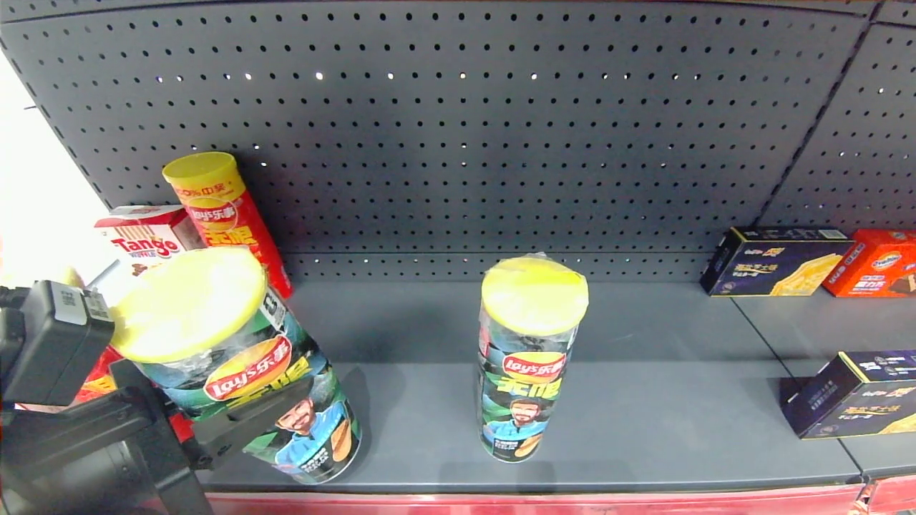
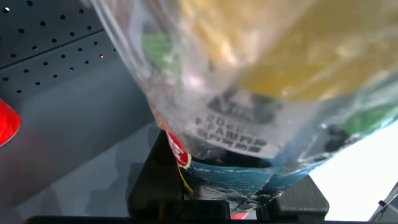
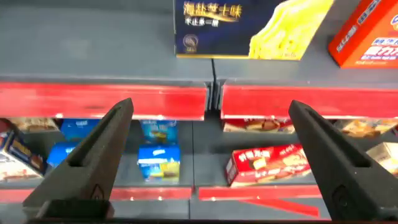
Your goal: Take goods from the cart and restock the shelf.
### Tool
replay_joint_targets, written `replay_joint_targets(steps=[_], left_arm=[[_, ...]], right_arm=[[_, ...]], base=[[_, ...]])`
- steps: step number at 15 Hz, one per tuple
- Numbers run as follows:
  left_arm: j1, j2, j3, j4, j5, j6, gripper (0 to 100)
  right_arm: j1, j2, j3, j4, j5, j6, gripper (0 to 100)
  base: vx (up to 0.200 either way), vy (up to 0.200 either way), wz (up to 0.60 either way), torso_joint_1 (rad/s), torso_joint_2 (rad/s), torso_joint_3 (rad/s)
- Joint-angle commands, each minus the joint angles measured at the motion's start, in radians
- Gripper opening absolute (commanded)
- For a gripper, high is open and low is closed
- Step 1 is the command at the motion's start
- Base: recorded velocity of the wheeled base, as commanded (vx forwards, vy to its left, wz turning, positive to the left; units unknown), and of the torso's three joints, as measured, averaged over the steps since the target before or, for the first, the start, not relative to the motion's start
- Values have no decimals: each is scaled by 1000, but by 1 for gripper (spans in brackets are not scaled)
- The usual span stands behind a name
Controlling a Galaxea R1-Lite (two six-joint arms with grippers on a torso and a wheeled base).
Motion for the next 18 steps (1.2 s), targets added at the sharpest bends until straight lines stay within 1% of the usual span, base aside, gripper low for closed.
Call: replay_joint_targets(steps=[1, 2, 3, 4, 5, 8, 11, 12, 13, 14, 15, 16, 17, 18], left_arm=[[0, 0, 1, 0, 0, -1, 0], [0, 0, 1, 0, -1, 1, 0], [0, -2, 2, -1, -28, 1, 0], [1, -3, 6, -1, -41, 1, 0], [3, -11, 10, -1, -63, 1, 0], [8, -10, -10, 0, -63, 1, 0], [3, -5, -65, 5, -69, -1, 0], [3, 9, -96, 6, -69, -5, 0], [3, 36, -152, 17, -69, -8, 0], [9, 69, -217, 62, -70, -8, 0], [12, 90, -286, 143, -70, -7, 0], [1, 101, -344, 226, -72, -2, 0], [-5, 124, -387, 284, -84, 1, 0], [-19, 136, -409, 312, -98, -2, 0]], right_arm=[[18, -73, 7, -11, 104, 8, 100], [14, -73, 10, -14, 137, 8, 100], [14, -73, 13, -18, 115, 10, 100], [14, -73, 27, -18, 91, 11, 100], [12, -73, 33, -15, 55, 37, 100], [12, -73, 33, -15, 51, 46, 100], [12, -73, 33, -15, 51, 46, 100], [12, -73, 33, -15, 51, 46, 100], [14, -73, 33, -15, 51, 46, 100], [12, -73, 33, -15, 51, 46, 100], [12, -73, 33, -15, 51, 46, 100], [12, -73, 33, -15, 51, 46, 100], [12, -73, 33, -15, 51, 46, 100], [12, -73, 33, -15, 51, 46, 100]], base=[[0, 0, 0, 0, 0, 0], [0, 0, 0, 0, 0, 0], [0, 0, 0, 0, 0, 0], [0, 0, 0, 0, 0, 0], [0, 0, 0, 0, 0, 0], [0, 0, 0, 0, 0, 0], [0, 0, 0, 0, 0, 0], [0, 0, 0, 0, 0, 0], [0, 0, 0, 0, 0, 0], [0, 0, 0, 0, 0, 0], [0, 0, 0, 0, 0, 0], [0, 0, 0, 0, 0, 0], [0, 0, 0, 0, 0, 0], [0, 0, 0, 0, 0, 0]])
